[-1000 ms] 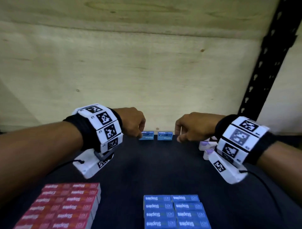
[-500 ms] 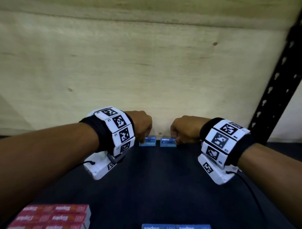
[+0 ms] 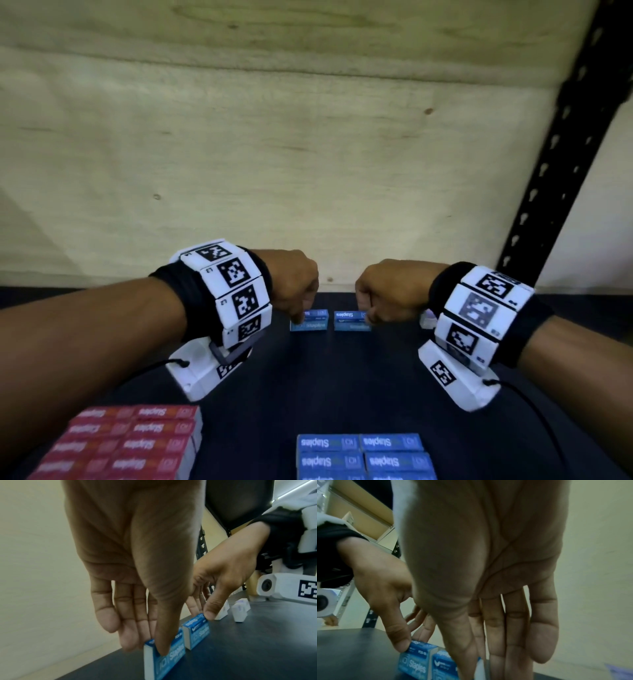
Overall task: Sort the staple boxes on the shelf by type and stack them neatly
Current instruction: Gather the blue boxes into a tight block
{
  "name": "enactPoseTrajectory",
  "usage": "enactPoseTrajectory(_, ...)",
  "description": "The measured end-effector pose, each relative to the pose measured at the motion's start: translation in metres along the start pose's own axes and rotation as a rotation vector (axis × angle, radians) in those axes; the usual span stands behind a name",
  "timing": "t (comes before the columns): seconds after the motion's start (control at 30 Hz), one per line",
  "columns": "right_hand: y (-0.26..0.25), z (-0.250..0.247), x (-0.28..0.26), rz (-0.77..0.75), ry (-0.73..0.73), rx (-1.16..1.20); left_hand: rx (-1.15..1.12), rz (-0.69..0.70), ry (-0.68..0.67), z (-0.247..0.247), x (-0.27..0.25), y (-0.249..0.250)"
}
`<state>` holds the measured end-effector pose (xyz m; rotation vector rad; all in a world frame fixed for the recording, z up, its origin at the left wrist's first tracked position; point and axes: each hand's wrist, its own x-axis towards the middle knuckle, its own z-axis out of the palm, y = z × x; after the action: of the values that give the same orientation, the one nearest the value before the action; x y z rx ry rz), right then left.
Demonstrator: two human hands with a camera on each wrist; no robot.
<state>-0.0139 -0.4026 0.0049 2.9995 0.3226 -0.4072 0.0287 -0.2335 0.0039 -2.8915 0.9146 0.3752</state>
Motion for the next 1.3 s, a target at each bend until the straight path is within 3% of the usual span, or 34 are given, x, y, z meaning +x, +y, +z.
enactPoseTrajectory(0.63, -0.018, 0.027, -0.109, -0.038, -0.160, 0.174, -0.060, 0.103, -0.146, 0.023, -0.100, 0.040)
enactPoseTrajectory(0.83, -0.018, 0.030, -0.120, -0.045, -0.192, 0.240, -0.115, 0.125, -0.163, 0.026, -0.110, 0.041)
enactPoseTrajectory(1.1, -0.021, 0.034, -0.119, -0.059, -0.246, 0.400, -0.403, 0.099, -0.253, 0.035, -0.112, 0.040)
enactPoseTrajectory(1.3, -0.022, 0.035, -0.120, -0.077, -0.236, 0.400, -0.439, 0.117, -0.211, 0.038, -0.111, 0.046)
